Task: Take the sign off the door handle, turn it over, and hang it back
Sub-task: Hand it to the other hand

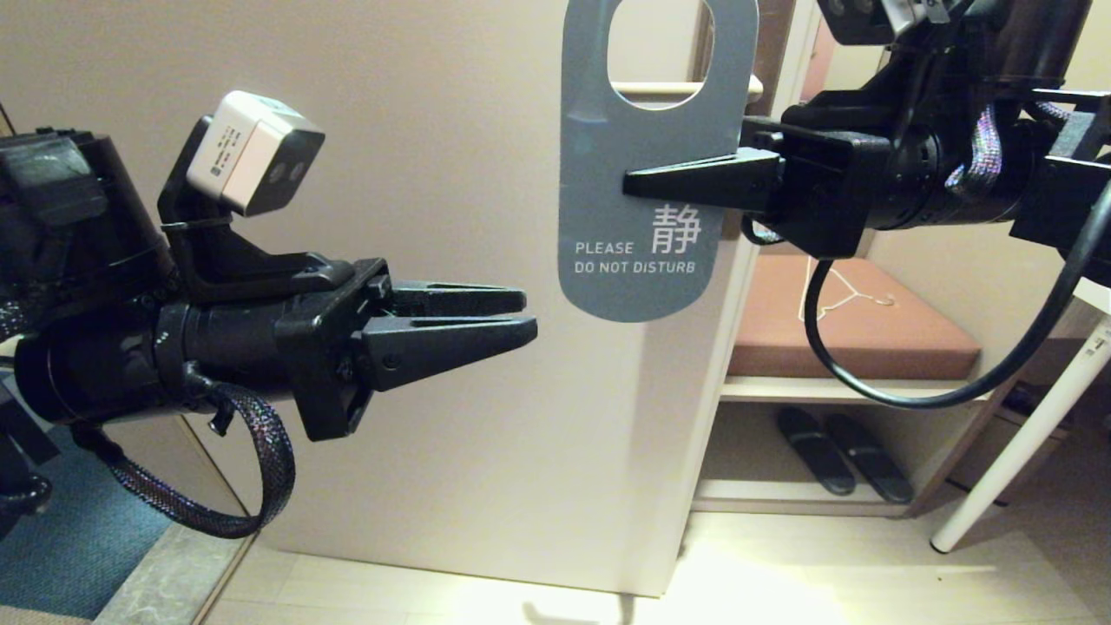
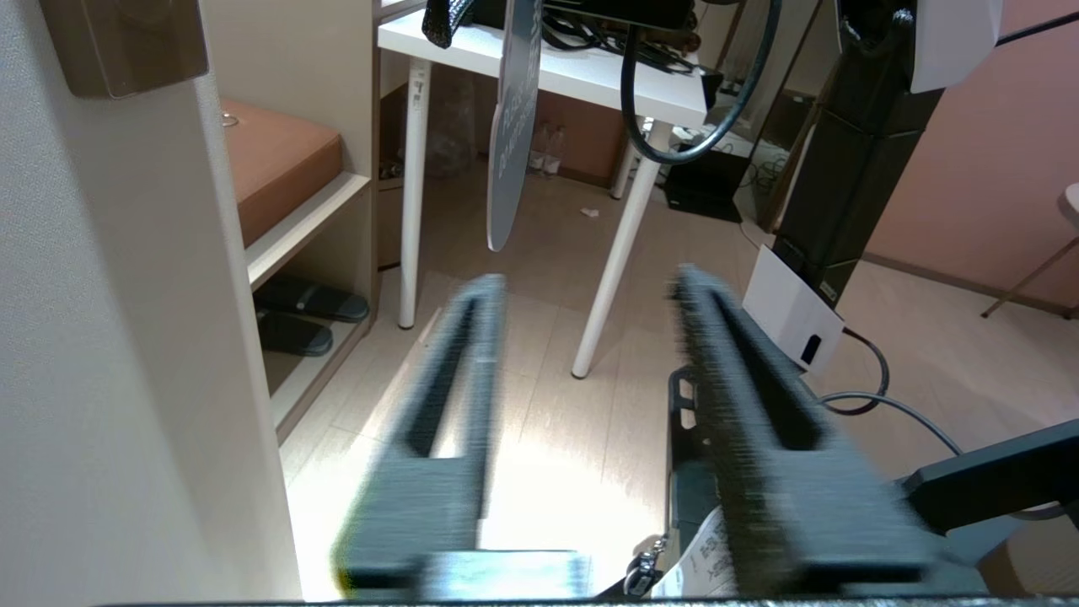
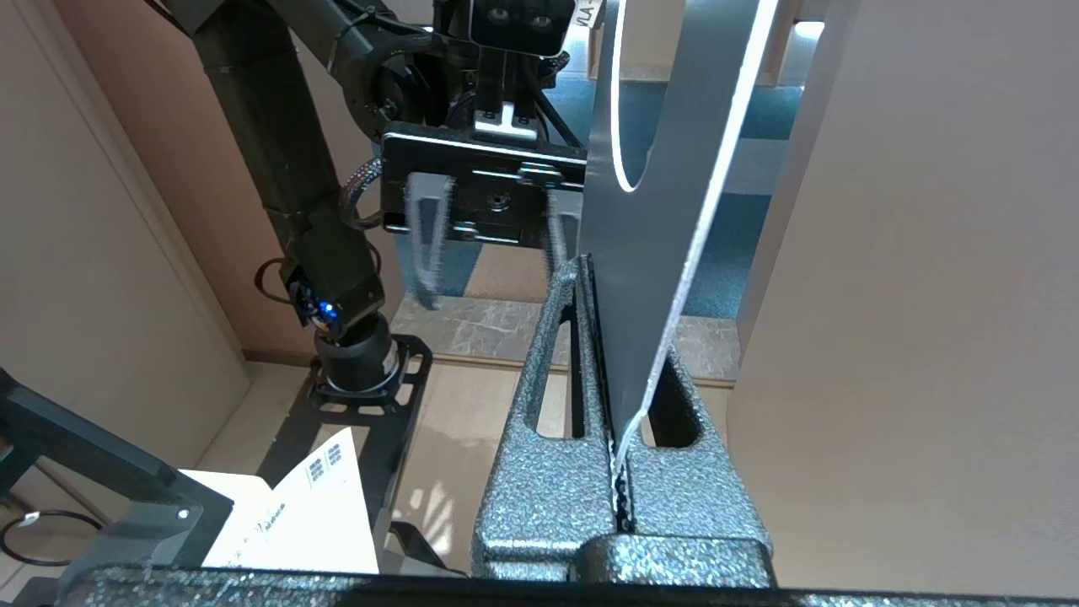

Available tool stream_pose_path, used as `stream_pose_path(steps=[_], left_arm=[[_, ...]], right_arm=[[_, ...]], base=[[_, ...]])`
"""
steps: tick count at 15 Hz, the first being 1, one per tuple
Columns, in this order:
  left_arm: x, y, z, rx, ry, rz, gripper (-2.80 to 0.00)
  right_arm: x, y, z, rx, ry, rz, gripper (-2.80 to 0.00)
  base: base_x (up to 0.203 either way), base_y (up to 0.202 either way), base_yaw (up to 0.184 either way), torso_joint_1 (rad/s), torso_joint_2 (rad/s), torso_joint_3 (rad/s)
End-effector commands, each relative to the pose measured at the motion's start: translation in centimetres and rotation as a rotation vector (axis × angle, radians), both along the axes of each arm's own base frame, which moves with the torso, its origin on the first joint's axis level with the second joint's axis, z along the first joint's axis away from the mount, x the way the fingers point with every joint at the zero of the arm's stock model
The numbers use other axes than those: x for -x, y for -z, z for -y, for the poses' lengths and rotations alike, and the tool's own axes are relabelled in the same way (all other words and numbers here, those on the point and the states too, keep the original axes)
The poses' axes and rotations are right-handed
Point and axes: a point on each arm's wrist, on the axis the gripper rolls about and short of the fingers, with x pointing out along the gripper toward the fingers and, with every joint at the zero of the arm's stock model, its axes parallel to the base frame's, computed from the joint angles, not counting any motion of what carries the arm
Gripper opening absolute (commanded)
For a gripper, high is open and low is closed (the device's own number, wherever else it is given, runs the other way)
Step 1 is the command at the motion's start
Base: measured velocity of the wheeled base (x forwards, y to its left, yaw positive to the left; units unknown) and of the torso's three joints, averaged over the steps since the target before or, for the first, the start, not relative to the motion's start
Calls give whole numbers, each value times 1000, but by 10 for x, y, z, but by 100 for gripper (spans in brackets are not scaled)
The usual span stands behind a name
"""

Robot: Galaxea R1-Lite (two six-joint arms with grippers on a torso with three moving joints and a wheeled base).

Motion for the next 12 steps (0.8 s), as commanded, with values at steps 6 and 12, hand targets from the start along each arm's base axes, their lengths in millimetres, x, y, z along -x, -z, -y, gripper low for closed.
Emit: stream_pose_path(steps=[6, 12], left_arm=[[-21, 5, 13, 1, 7, 70, 0], [-24, 7, 22, 0, 29, 70, 0]], right_arm=[[7, -4, -5, -7, -30, 15, -280], [13, -9, -7, -14, -41, 30, -280]], base=[[0, 0, 0, 0, 0, 0], [0, 0, 0, 0, 0, 0]])
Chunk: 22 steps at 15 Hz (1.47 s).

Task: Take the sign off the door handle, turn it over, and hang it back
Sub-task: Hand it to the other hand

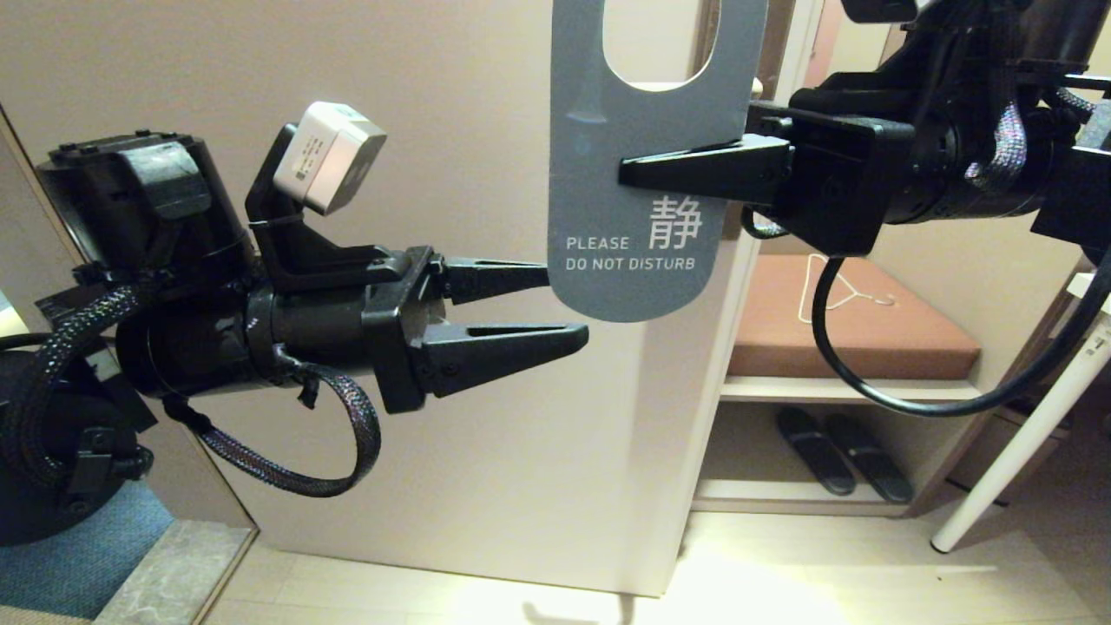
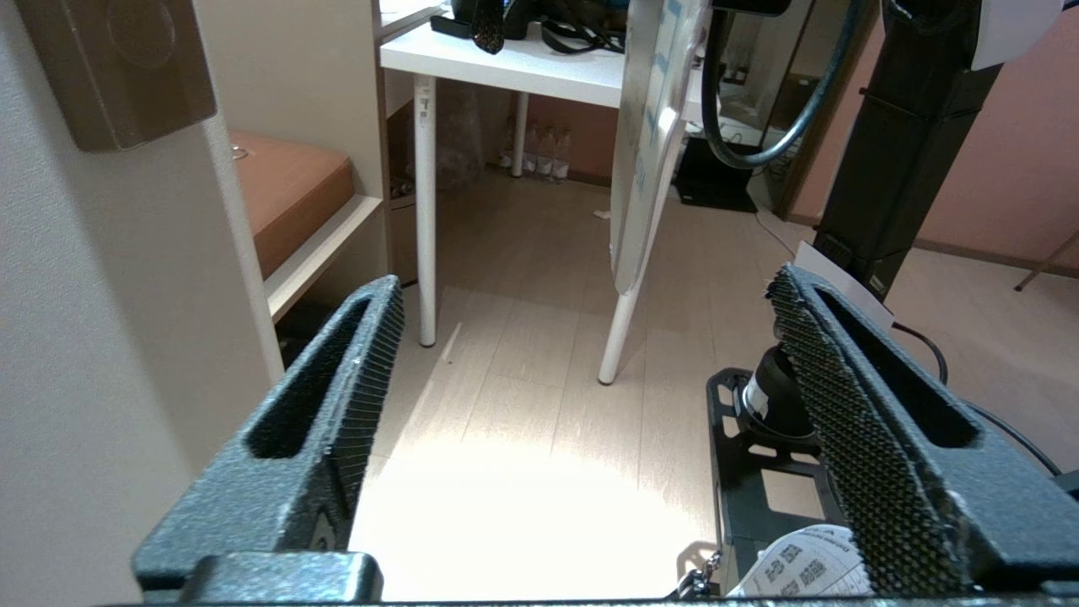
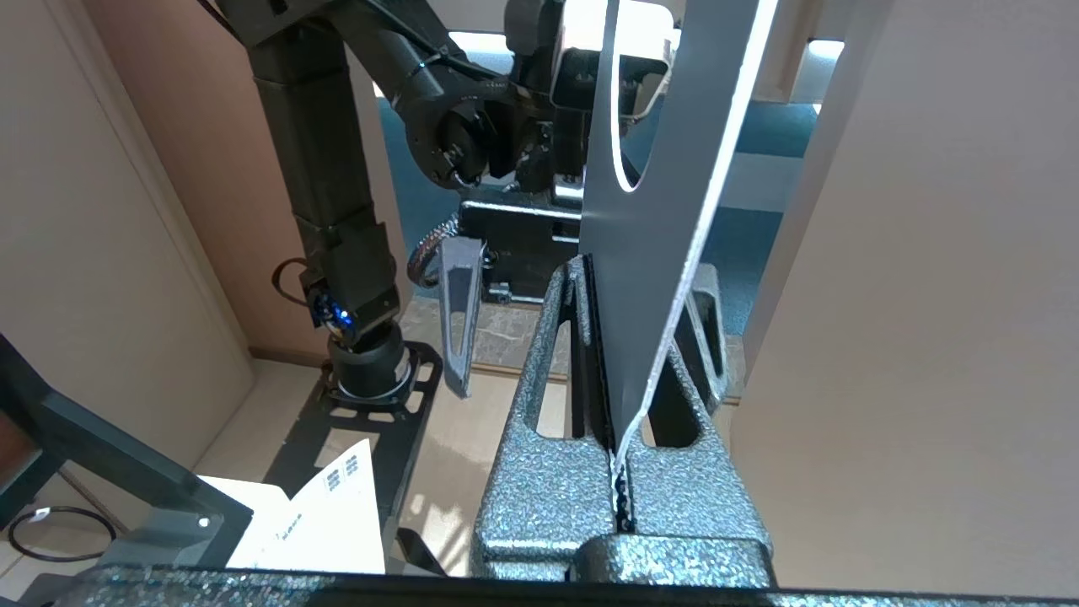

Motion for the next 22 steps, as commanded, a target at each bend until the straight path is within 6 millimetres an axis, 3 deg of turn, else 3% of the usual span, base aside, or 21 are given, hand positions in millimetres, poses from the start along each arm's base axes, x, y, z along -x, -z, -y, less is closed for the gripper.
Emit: stream_pose_path(steps=[1, 6, 15, 22], left_arm=[[0, 0, 2, 2, 11, 3, 0], [-10, -8, 9, 17, 11, 20, 0], [-3, -3, 26, 6, 81, -4, 0], [-3, -4, 26, 8, 78, -3, 0]], right_arm=[[4, -1, -4, -3, -24, 5, -280], [10, 0, -15, -1, -58, 5, -280], [11, 0, -18, -1, -65, 5, -280], [11, 1, -18, 0, -66, 4, -280]], base=[[0, 0, 0, 0, 0, 0], [0, 0, 0, 0, 0, 0], [0, 0, 0, 0, 0, 0], [0, 0, 0, 0, 0, 0]])
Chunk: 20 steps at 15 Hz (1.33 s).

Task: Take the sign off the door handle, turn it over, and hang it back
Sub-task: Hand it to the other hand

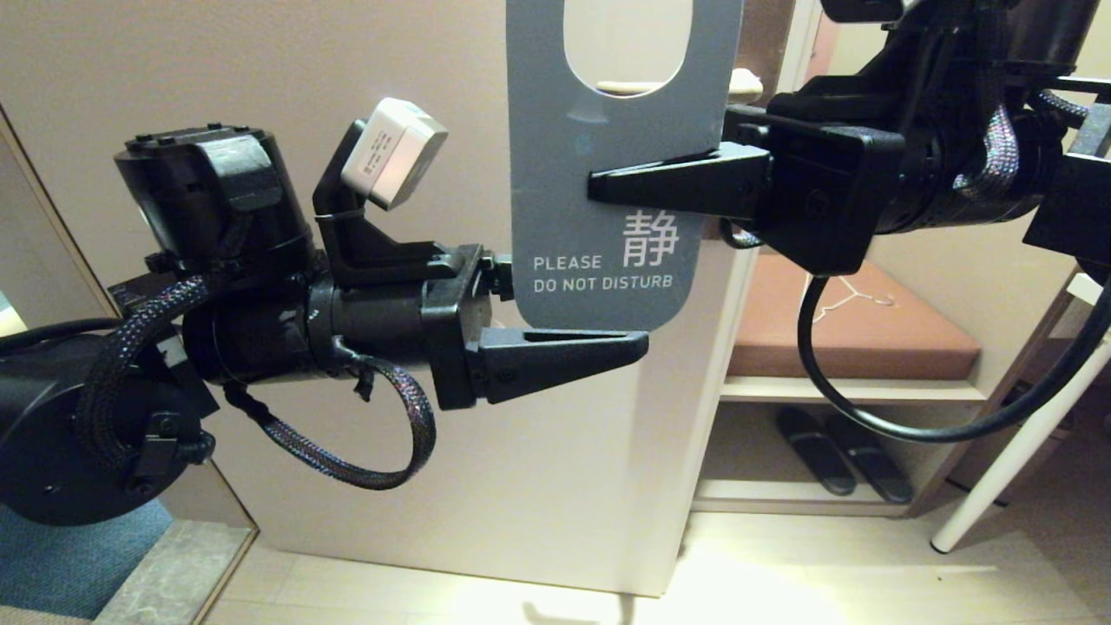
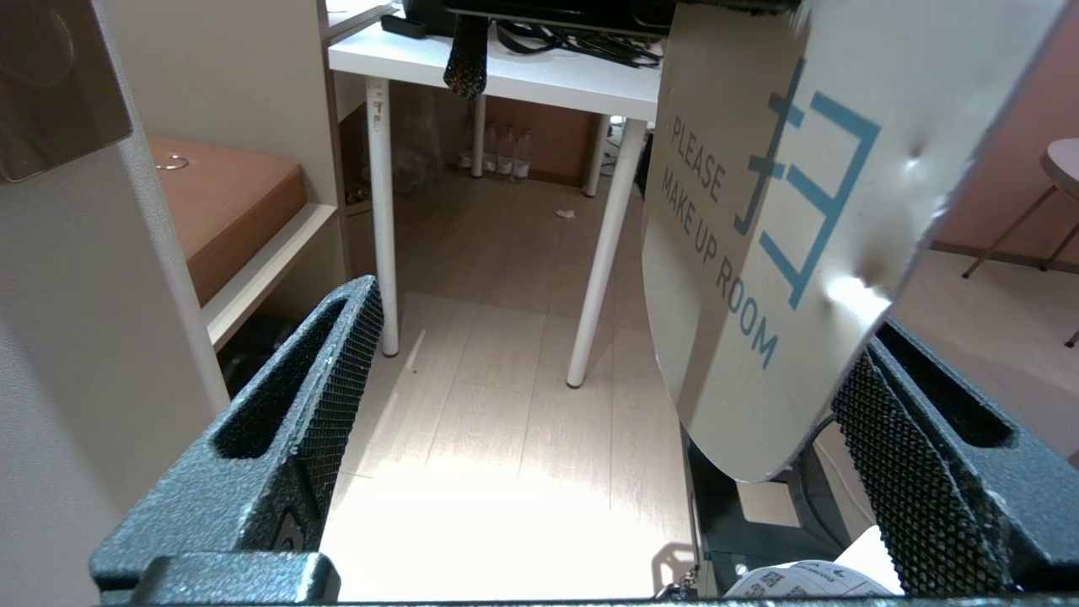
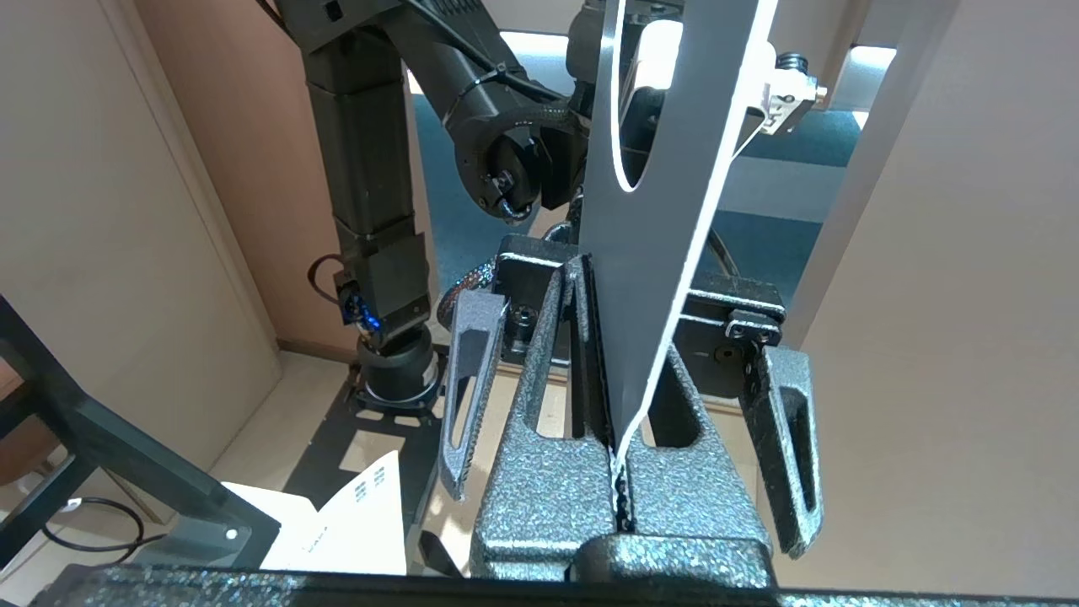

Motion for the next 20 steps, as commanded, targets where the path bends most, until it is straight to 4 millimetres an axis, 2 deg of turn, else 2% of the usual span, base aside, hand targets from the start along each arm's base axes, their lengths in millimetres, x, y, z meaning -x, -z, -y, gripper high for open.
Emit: stream_pose_path(steps=[1, 6, 10, 20], left_arm=[[1, -2, -1, 5, 3, 5, 0], [1, -3, -2, 7, 2, 9, 0], [1, -2, -1, 6, 5, 8, 0], [0, -2, -3, 7, -4, 12, 0]], right_arm=[[1, 0, -1, -1, -12, 2, -280], [1, 3, -3, 5, -17, -7, -280], [9, 4, -14, 7, -58, -10, -280], [6, 8, -20, 12, -61, -17, -280]], base=[[0, 0, 0, 0, 0, 0], [0, 0, 0, 0, 0, 0], [0, 0, 0, 0, 0, 0], [0, 0, 0, 0, 0, 0]])
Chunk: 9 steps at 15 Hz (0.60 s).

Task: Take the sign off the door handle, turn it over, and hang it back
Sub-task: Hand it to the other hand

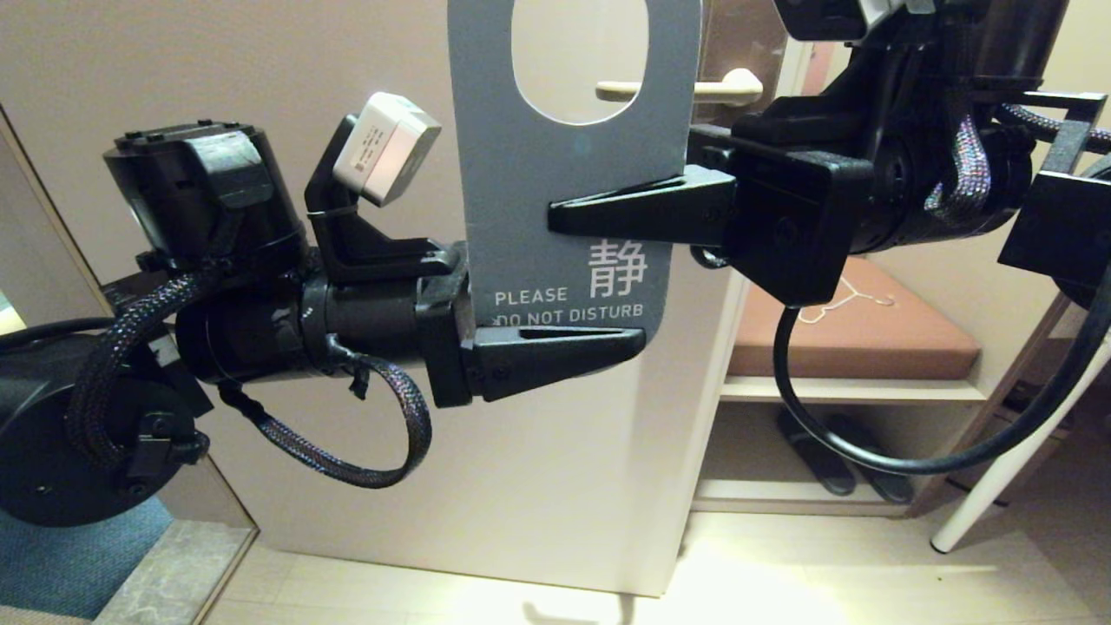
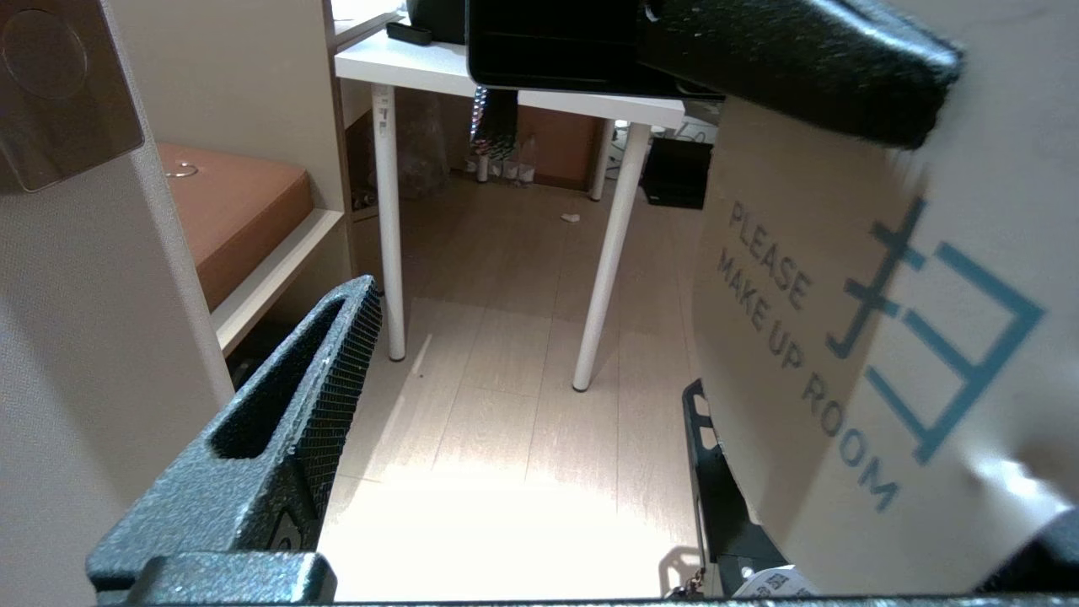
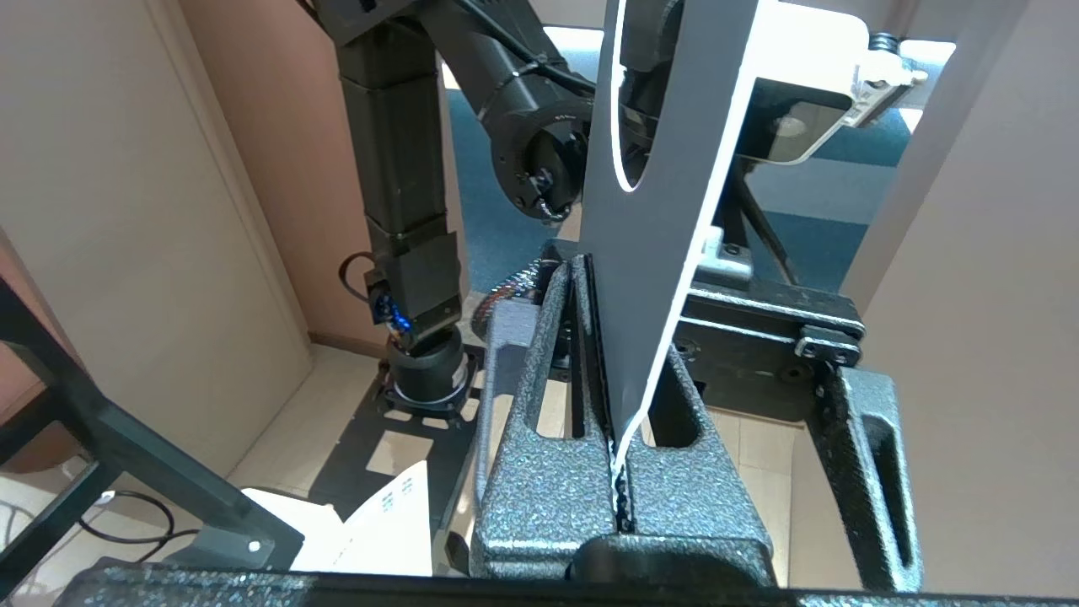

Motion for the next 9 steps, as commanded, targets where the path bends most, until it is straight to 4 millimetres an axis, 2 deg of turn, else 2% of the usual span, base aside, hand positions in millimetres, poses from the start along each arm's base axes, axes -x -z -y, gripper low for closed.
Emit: stream_pose_path(steps=[1, 3, 4, 9], left_arm=[[0, 0, 0, 2, 4, 3, 0], [-1, 1, 0, 1, 2, 5, 0], [-1, 0, 0, 2, 2, 3, -280], [0, -2, -1, 5, 2, -13, -280]], right_arm=[[-1, 2, -2, 3, -11, -3, -280], [0, 2, -5, 3, -11, -3, -280], [0, 3, -5, 4, -10, -4, -280], [0, 3, -5, 4, -10, -5, -280]], base=[[0, 0, 0, 0, 0, 0], [0, 0, 0, 0, 0, 0], [0, 0, 0, 0, 0, 0], [0, 0, 0, 0, 0, 0]])
